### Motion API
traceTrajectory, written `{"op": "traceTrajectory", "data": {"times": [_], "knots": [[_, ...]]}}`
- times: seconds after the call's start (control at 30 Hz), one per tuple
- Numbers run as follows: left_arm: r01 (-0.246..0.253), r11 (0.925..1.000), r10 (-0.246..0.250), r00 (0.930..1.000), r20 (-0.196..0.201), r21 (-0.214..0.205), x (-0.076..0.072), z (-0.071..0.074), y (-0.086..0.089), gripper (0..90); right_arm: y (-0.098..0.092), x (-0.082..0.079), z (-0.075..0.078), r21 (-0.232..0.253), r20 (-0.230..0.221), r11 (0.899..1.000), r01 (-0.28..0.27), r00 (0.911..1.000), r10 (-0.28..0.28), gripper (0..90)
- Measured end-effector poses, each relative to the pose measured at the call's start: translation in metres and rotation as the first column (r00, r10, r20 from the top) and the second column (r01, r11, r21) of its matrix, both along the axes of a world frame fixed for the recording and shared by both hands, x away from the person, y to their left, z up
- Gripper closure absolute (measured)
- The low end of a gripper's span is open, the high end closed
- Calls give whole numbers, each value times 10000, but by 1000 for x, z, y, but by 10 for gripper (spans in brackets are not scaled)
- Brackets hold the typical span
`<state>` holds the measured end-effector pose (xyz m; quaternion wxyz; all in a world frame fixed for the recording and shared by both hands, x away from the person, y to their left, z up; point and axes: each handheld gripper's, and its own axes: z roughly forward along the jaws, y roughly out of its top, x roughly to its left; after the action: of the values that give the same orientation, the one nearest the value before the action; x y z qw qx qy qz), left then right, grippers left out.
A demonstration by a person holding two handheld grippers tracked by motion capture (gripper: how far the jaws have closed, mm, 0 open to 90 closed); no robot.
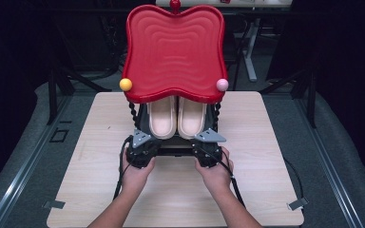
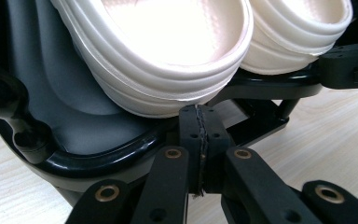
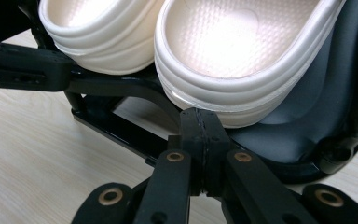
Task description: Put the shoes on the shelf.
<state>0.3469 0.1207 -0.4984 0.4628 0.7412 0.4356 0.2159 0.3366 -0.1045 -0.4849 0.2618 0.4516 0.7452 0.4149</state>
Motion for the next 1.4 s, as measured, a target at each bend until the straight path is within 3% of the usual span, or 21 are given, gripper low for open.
{"op": "traceTrajectory", "data": {"times": [0.37, 0.5, 0.8, 1.03, 1.27, 1.4], "knots": [[11, 10000, -10, 9998, -215, 41, 8, 0, -2, 895, 3, 8, -4, 115, -126, 9998, 154, 9998, -152, 900], [17, 9999, -17, 10000, -6, 123, 3, -2, 0, 841, 3, 6, -4, 126, -83, 9999, 66, 9999, -65, 859], [-184, 9995, 197, 9985, 507, -270, -8, 10, 14, 752, -12, -7, 7, 474, 428, 9989, 57, 9991, -77, 789], [-541, 9979, 568, 9951, 812, -349, -5, 23, 18, 649, -21, -7, 24, 1073, 923, 9940, 230, 9952, -330, 675], [-574, 9973, 617, 9932, 987, -449, 2, 32, 16, 567, -22, 3, 27, 1328, 865, 9899, 493, 9944, -611, 634], [-844, 9952, 881, 9930, 786, -493, 11, 27, 14, 537, -20, 8, 25, 1457, 747, 9877, 561, 9949, -675, 616]]}}
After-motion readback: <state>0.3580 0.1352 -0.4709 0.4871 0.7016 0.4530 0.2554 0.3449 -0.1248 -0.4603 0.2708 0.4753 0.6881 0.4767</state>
